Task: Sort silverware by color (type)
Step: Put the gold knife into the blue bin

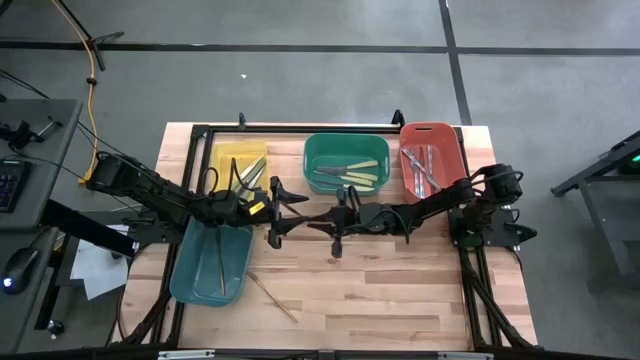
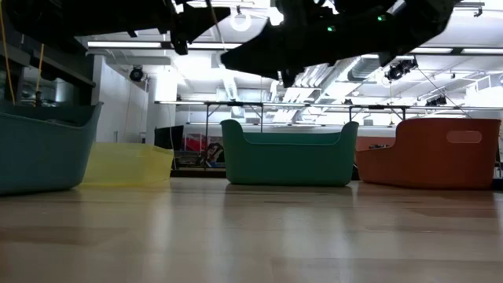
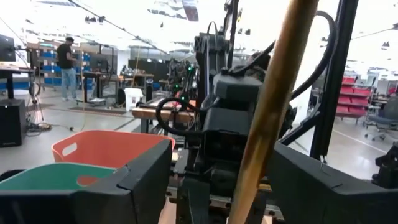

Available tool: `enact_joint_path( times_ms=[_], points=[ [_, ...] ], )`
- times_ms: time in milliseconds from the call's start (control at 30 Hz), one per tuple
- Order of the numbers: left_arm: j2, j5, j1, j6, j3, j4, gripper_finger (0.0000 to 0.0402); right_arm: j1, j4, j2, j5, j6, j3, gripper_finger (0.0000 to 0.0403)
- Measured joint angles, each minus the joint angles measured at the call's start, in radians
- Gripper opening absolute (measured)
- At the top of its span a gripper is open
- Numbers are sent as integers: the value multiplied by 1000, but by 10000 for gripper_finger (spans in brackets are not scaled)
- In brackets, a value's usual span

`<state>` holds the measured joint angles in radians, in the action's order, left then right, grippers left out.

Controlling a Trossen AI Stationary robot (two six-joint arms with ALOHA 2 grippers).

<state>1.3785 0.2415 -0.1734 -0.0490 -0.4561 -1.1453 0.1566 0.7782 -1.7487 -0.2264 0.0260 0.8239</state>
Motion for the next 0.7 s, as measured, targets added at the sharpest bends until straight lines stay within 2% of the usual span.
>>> enact_joint_path(
  times_ms=[267,500,700],
  points=[
    [-1,-6,0,6,0,46,230,0,-16,-2,-1,-7,12,28],
    [-33,-45,0,8,1,76,169,0,-26,2,-18,-31,12,28],
    [-85,-45,0,8,1,167,114,1,-26,2,-47,-31,12,28]
  ],
)
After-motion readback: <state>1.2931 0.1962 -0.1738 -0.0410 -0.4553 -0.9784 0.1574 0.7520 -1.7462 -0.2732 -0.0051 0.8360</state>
